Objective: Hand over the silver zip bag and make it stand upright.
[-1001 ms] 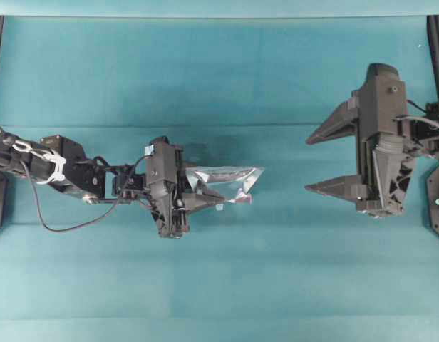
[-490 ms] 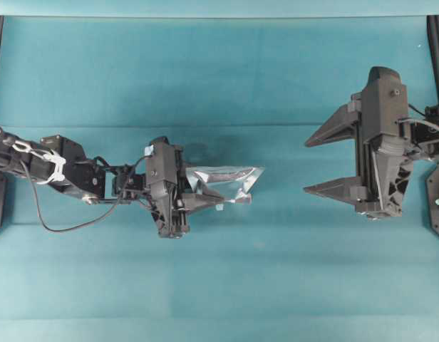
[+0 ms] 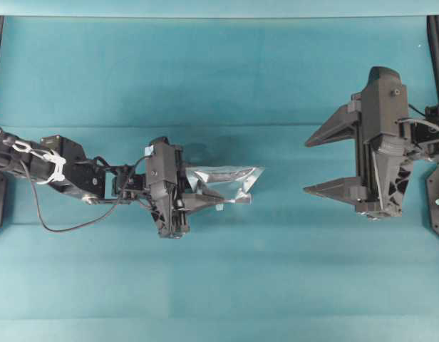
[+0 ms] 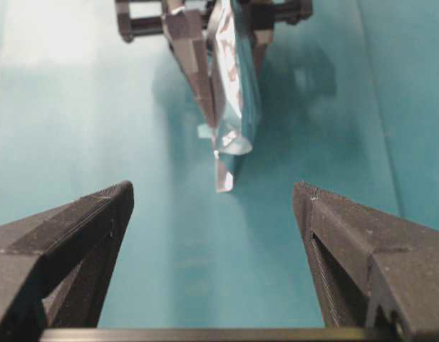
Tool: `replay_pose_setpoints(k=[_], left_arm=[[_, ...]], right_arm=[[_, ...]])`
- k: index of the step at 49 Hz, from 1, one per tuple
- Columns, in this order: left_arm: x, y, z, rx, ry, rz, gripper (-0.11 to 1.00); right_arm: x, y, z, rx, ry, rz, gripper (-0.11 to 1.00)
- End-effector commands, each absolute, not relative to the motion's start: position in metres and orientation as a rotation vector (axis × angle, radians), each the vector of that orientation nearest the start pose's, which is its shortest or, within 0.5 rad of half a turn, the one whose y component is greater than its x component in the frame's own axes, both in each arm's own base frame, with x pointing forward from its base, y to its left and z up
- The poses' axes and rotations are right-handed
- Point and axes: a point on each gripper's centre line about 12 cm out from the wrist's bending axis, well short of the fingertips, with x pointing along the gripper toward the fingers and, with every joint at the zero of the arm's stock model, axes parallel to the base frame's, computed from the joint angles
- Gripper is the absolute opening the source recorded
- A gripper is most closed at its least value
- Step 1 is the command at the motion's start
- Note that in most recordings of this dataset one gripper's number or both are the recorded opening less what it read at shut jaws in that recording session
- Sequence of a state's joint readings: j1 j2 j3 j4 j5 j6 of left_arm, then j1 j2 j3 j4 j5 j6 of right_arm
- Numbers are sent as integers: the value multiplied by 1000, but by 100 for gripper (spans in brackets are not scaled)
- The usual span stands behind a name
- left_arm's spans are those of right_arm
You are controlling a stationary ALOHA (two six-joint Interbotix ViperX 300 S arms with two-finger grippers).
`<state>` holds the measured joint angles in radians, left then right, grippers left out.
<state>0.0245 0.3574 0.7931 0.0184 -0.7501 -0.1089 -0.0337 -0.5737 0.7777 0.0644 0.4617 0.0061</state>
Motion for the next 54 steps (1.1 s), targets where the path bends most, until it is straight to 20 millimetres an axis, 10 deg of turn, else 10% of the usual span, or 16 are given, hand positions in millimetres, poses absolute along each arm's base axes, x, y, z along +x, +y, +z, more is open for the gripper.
replay_pose_setpoints(k=[1, 54], left_arm=[[394, 6, 73, -97, 382, 23, 29], [393, 6, 72, -97, 394, 23, 29]], right_arm=[[274, -5, 285, 92, 637, -27, 90], [274, -5, 284, 92, 638, -27, 90]])
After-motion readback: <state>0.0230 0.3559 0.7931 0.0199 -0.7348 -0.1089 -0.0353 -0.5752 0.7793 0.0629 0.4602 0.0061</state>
